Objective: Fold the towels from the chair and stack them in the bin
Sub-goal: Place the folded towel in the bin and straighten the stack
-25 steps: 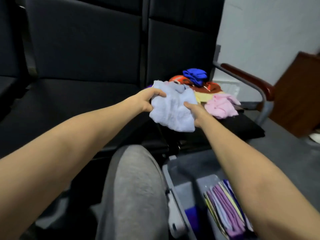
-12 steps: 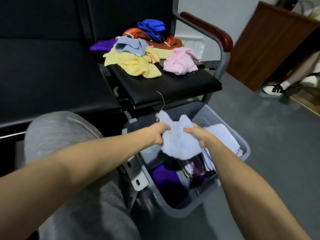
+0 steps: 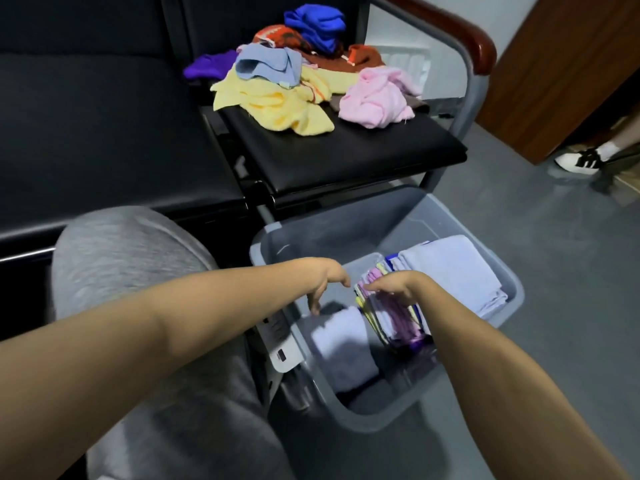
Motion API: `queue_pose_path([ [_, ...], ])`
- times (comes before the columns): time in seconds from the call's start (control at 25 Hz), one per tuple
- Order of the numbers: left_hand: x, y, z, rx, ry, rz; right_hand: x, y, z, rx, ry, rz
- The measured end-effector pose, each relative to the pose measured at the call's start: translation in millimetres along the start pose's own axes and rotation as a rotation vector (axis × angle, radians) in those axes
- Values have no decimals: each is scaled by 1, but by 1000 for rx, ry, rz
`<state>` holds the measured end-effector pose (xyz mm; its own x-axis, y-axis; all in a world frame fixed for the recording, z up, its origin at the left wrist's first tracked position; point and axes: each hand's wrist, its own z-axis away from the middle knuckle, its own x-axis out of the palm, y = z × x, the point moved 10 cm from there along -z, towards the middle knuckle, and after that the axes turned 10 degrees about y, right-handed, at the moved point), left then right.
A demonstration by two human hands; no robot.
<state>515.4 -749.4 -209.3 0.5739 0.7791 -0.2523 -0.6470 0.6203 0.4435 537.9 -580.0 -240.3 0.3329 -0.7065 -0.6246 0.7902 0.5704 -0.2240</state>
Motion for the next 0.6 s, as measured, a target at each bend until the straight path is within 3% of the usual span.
queue_pose_path([
  [0.2,-38,103,38,411,28,356,-46,-101,50,-260,73,-384],
  [0.28,-74,149,61,585,76,426,-84,-148,67,-385,188,-541],
  [0.44,-164,207,92,804,229,471,-158,-238,103,-686,500,-537],
  [0.6,-253,228,75,903,575,279,-174,-308,98,-851,583,-438],
])
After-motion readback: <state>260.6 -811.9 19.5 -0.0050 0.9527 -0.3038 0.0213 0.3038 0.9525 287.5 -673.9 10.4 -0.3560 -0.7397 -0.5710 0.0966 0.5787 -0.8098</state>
